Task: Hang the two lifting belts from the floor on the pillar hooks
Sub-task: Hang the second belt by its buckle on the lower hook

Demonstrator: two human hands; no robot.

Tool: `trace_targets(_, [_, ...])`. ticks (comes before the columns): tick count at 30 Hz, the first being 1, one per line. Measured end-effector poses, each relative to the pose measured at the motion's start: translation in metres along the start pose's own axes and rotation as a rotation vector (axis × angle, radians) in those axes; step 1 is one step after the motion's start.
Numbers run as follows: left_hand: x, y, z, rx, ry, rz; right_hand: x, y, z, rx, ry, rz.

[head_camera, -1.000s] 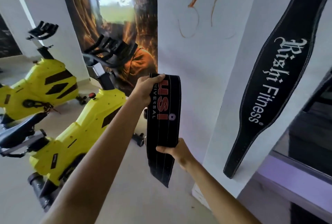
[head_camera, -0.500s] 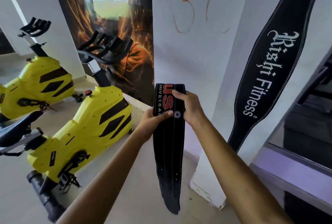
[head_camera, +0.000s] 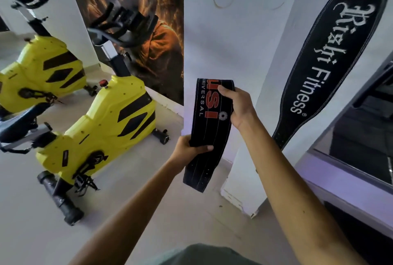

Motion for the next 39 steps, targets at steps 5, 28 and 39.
trace_targets(5, [-0.061,-0.005,0.01,-0.114,-0.136,-0.248,-0.013,0.013,-0.005,-0.019,0.015,-0.039])
trace_targets(28, [0.007,-0.032,0.005,0.148,0.259,-0.56,-0.098,0.047,-0.049,0.063,-0.386,0.07])
trace_targets(39, [0.006,0.001,0.023,-0.087,0.296,-0.604,-0.1,0.026,-0.08,0.244,-0.181,-0.211])
Point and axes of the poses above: each hand's wrist, its own z-axis towards the middle knuckle, its own y-axis out of the back of the hand, x = y × z, the point moved 10 cm from there along z, towards the middle knuckle, and after that the axes turned 3 degrees about -y, right-handed, at the moved point
